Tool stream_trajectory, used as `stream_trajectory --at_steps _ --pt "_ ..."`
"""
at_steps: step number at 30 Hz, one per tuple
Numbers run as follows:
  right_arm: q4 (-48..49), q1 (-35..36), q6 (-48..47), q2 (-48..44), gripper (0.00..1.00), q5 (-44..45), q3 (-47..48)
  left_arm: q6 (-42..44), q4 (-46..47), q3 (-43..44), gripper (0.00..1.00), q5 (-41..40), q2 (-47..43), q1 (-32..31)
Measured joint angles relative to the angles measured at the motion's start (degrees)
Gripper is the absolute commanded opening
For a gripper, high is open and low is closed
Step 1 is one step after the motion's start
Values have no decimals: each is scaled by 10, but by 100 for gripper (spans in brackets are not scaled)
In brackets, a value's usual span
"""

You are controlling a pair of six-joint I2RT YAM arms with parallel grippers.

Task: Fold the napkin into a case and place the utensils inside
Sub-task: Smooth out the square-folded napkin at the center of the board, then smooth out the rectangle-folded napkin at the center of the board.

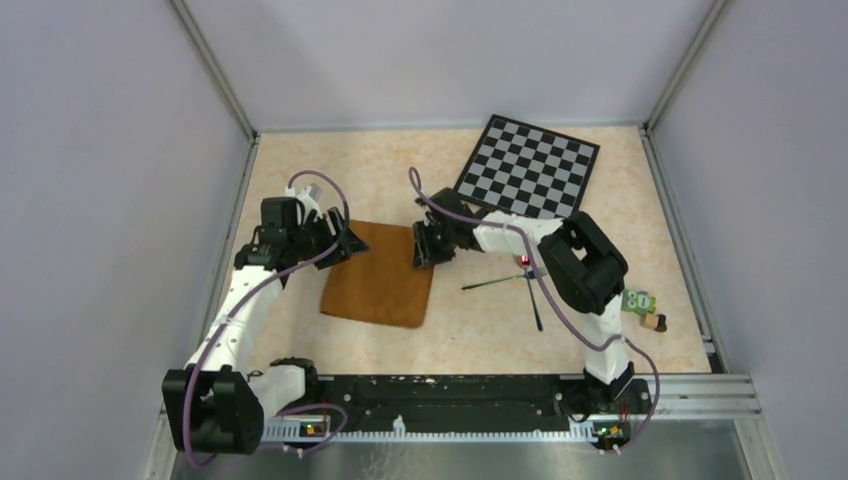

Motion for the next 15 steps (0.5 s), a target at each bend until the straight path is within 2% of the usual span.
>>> stream_trajectory --at_steps 3,5,8,11,15 --pt "-41 -40 -72 54 42 35 103 -3 10 -22 67 11 0 -9" --pt "-82 -60 -120 93 52 53 183 -10 22 -46 66 16 1 -24" --pt "-132 -73 -144 108 66 54 243 -21 32 -71 66 21 11 -54" --pt "-163 -69 -136 76 70 54 243 -36 37 -83 59 16 16 -74" --pt "-188 -65 -93 -24 70 61 172 -79 34 -94 57 -24 -6 -76"
